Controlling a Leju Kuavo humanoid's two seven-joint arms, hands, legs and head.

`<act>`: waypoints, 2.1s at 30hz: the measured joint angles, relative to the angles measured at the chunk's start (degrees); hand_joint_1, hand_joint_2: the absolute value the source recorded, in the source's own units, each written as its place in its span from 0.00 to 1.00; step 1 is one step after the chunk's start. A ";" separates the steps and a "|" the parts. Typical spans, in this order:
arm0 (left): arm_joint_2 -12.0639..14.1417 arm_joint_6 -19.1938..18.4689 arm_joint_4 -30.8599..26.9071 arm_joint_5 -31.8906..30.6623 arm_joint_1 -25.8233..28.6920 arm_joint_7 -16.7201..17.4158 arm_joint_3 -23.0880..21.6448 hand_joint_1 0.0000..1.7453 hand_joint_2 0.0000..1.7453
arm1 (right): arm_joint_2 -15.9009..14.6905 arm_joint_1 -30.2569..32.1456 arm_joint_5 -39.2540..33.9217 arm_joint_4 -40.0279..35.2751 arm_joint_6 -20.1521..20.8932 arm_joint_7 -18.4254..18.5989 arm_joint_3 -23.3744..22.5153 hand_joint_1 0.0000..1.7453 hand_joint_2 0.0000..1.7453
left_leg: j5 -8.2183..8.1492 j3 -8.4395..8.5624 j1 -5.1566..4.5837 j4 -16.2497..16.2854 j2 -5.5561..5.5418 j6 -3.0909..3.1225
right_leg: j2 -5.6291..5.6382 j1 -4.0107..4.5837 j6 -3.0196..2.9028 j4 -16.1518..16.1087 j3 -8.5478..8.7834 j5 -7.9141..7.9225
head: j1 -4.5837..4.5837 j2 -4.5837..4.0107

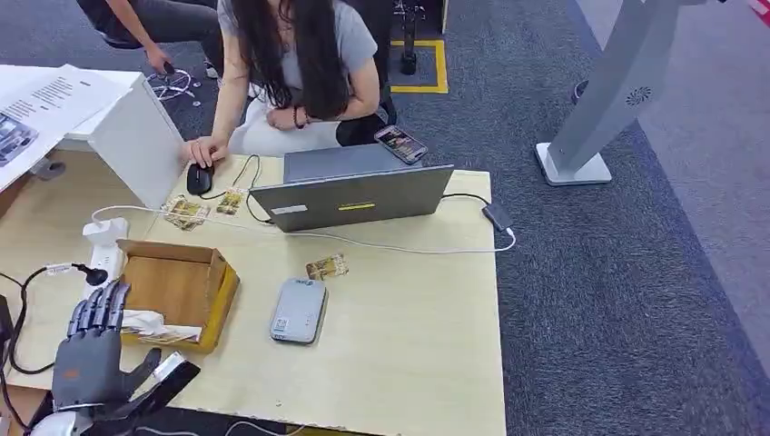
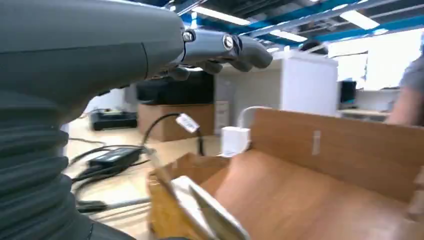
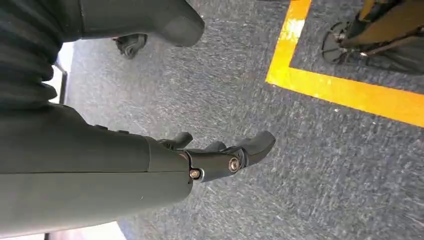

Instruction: Pass the card to the sensor for recognition and then transmit it.

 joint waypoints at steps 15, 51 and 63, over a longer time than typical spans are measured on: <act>2.73 0.48 1.68 0.83 -1.60 0.83 -4.59 0.00 1.00 | -0.24 0.06 0.13 0.04 0.13 -0.31 1.29 0.00 1.00 | -0.02 -0.07 -0.01 0.00 -0.01 0.02 | -0.01 -0.01 0.02 -0.03 -0.02 -0.02 | -0.02 0.00; 4.15 -5.66 -1.95 -0.74 3.84 5.64 -8.50 0.88 1.00 | -0.35 0.07 -2.67 0.07 -0.15 0.92 2.51 0.00 1.00 | -0.02 -0.09 -0.01 -0.01 -0.02 0.02 | -0.01 -0.01 0.02 -0.03 -0.03 -0.03 | 0.00 0.00; 4.15 -5.55 -2.38 -0.74 3.73 5.64 -8.80 1.00 1.00 | -0.35 0.09 -2.69 0.07 -0.15 0.94 2.82 0.00 1.00 | -0.02 -0.08 -0.01 -0.01 -0.01 0.02 | 0.00 -0.01 0.02 -0.03 -0.03 -0.03 | -0.02 0.00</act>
